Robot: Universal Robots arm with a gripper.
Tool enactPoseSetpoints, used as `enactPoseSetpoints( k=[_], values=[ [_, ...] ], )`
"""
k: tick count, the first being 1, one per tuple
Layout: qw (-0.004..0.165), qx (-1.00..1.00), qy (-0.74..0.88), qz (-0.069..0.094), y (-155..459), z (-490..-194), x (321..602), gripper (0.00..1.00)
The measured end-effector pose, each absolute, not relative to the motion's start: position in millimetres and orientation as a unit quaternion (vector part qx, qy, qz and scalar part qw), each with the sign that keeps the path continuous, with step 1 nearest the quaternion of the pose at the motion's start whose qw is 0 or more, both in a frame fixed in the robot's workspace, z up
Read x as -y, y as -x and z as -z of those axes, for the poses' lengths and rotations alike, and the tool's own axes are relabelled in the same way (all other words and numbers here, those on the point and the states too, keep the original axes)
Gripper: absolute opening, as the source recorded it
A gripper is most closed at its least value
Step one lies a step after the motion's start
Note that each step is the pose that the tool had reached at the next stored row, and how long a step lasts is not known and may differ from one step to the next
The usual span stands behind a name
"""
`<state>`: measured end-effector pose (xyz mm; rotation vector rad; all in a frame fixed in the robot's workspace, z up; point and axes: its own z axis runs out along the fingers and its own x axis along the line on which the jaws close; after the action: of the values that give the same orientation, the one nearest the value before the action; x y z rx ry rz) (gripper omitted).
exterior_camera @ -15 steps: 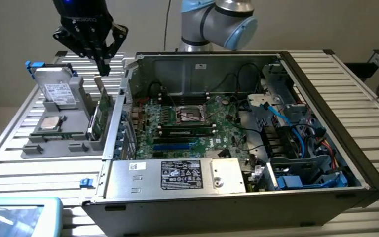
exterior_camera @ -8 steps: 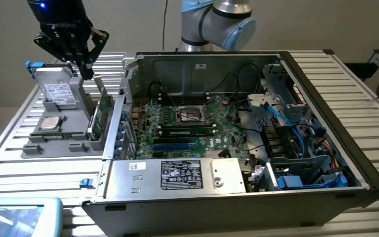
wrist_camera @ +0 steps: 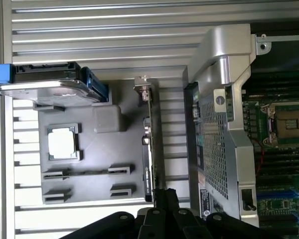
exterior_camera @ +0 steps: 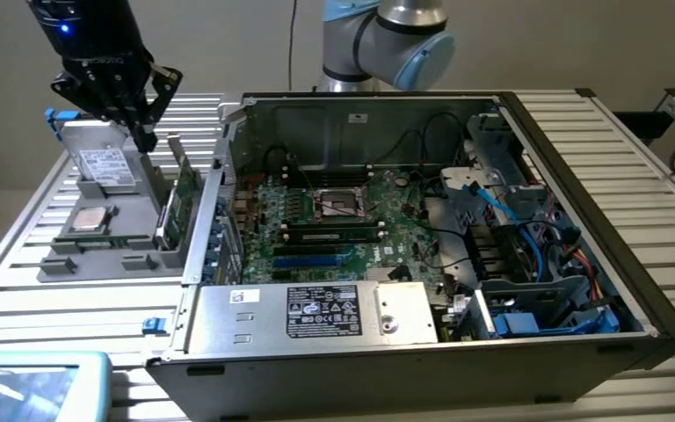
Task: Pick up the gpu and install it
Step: 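Reach for the gpu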
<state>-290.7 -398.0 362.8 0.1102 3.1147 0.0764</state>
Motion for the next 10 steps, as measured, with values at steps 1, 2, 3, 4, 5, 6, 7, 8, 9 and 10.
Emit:
enactPoseSetpoints(
  k=[1,2,3,4,5,6,7,8,9,10],
  values=[
    [0.012,-0.999,-0.035,-0.024,290.7,-361.1,397.4,0.12],
    [0.012,-0.999,-0.035,-0.025,290.9,-359.2,396.9,0.12],
    [0.012,-0.999,-0.035,-0.025,291.1,-357.5,396.3,0.12],
    [0.012,-0.999,-0.034,-0.024,291.3,-356.8,395.5,0.12],
    [0.012,-0.999,-0.032,-0.025,291.7,-356.2,394.5,0.12],
    [0.012,-0.999,-0.031,-0.025,291.9,-355.7,393.4,0.12],
    [0.012,-0.999,-0.030,-0.025,292.0,-355.4,392.1,0.12],
    [0.012,-0.999,-0.029,-0.025,292.2,-355.1,390.8,0.12],
    [0.012,-0.999,-0.028,-0.025,292.4,-354.8,389.4,0.12],
    [0.012,-0.999,-0.027,-0.025,292.5,-354.6,388.0,0.12]
  ],
)
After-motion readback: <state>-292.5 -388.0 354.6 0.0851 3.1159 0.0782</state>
